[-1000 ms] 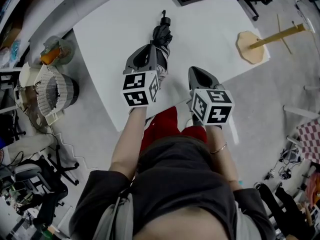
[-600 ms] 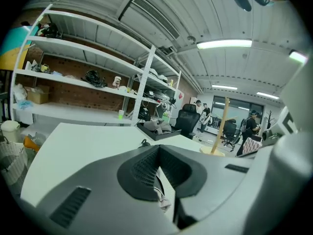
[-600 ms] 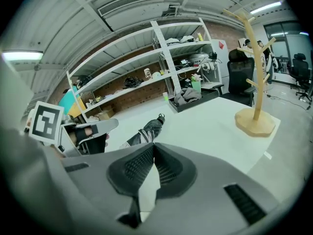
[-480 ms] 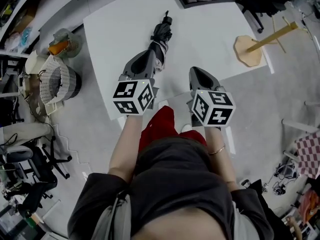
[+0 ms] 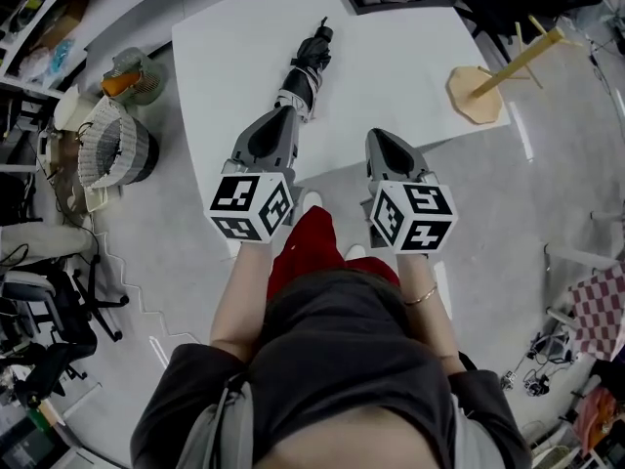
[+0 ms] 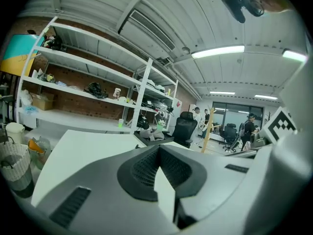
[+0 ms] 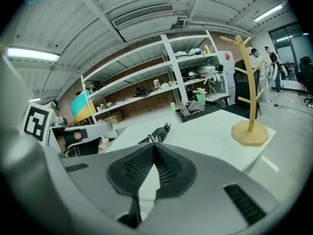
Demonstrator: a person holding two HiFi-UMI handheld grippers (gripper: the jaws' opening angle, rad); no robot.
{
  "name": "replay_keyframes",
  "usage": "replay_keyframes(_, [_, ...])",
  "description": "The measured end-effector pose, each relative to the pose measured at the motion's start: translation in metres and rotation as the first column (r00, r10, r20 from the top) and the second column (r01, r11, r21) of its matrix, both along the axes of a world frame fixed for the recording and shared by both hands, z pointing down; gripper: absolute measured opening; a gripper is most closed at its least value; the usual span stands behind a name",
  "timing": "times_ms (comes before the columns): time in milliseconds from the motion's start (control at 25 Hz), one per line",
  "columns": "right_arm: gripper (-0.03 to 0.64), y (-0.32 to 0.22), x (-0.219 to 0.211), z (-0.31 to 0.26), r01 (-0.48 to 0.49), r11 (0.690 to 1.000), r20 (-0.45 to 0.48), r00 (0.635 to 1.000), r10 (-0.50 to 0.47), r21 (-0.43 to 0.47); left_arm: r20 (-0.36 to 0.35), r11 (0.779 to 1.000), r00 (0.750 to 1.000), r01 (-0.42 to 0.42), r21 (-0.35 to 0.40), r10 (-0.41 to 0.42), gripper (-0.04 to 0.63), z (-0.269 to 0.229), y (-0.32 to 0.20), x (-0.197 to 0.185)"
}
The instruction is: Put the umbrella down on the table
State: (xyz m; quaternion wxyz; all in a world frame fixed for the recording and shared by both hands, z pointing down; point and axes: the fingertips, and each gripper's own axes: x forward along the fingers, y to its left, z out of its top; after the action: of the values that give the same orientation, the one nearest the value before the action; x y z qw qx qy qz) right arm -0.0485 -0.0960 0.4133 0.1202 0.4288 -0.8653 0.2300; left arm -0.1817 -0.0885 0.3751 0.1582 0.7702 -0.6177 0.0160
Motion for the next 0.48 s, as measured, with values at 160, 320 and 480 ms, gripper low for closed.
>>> replay_keyframes(160, [0.019, 0.013, 0.006, -0.006, 0.013, 1.000, 0.007, 1.000, -0.013, 0.025, 0.002, 1.000, 1.000, 0.020, 0.008, -0.020, 0.011, -0.002, 0.022, 0.003])
replay_keyframes(320, [0.018, 0.023, 0.009, -0.015, 0.021, 0.998, 0.019, 1.000, -0.022, 0.061, 0.009, 0.999, 0.999, 0.035, 0.015, -0.036, 0.011, -0.006, 0.041, 0.005])
replay_keyframes(480, [0.018, 0.034, 0.009, -0.027, 0.038, 0.994, 0.020, 0.999, -0.040, 0.098, 0.010, 0.998, 0.999, 0.052, 0.018, -0.053, 0.011, -0.010, 0.060, 0.006])
